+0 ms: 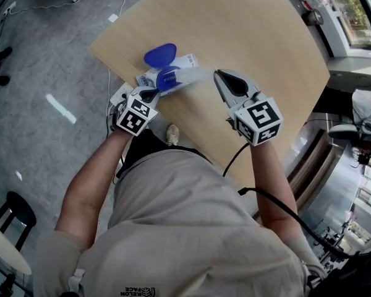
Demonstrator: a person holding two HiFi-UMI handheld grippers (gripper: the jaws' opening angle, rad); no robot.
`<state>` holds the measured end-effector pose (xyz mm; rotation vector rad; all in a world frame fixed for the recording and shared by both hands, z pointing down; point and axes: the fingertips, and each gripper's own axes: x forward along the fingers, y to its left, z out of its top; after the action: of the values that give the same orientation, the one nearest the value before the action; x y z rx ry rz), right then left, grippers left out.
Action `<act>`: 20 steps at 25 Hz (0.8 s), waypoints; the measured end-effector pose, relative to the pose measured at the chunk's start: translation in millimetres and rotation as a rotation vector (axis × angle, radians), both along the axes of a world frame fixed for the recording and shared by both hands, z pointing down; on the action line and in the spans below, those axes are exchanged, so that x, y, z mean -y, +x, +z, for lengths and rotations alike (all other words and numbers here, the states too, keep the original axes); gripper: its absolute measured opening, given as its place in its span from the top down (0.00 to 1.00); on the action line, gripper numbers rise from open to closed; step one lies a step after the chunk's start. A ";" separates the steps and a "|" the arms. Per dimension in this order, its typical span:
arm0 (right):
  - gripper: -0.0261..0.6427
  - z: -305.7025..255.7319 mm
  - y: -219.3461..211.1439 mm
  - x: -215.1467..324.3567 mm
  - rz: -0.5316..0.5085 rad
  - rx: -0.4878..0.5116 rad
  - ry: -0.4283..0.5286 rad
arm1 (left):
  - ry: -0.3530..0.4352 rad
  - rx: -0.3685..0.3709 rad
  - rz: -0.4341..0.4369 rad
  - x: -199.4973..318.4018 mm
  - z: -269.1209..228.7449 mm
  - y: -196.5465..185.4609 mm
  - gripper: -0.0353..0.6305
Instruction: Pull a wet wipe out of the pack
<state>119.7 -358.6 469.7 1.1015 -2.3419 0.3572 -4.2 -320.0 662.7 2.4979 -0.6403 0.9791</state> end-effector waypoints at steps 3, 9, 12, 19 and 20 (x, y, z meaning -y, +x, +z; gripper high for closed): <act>0.96 -14.9 6.9 -8.8 0.005 0.008 0.027 | 0.014 0.000 -0.016 -0.8 -3.6 -1.4 0.94; 0.96 -43.0 27.0 -27.9 0.007 0.037 0.080 | 0.053 0.000 -0.082 -0.9 -19.4 -2.6 0.94; 0.96 -55.0 37.3 -39.1 0.002 0.054 0.106 | 0.076 -0.001 -0.121 -5.1 -34.5 -4.8 0.94; 0.96 -75.3 63.9 -79.6 -0.023 0.104 0.153 | 0.149 -0.042 -0.233 -43.3 -98.1 -7.3 0.94; 0.96 -76.9 67.6 -85.7 -0.026 0.114 0.157 | 0.159 -0.055 -0.248 -51.3 -109.6 -7.3 0.94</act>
<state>187.3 -272.9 392.8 1.1490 -2.5179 0.2354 -11.5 -268.7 553.1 2.4916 -1.0169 0.7932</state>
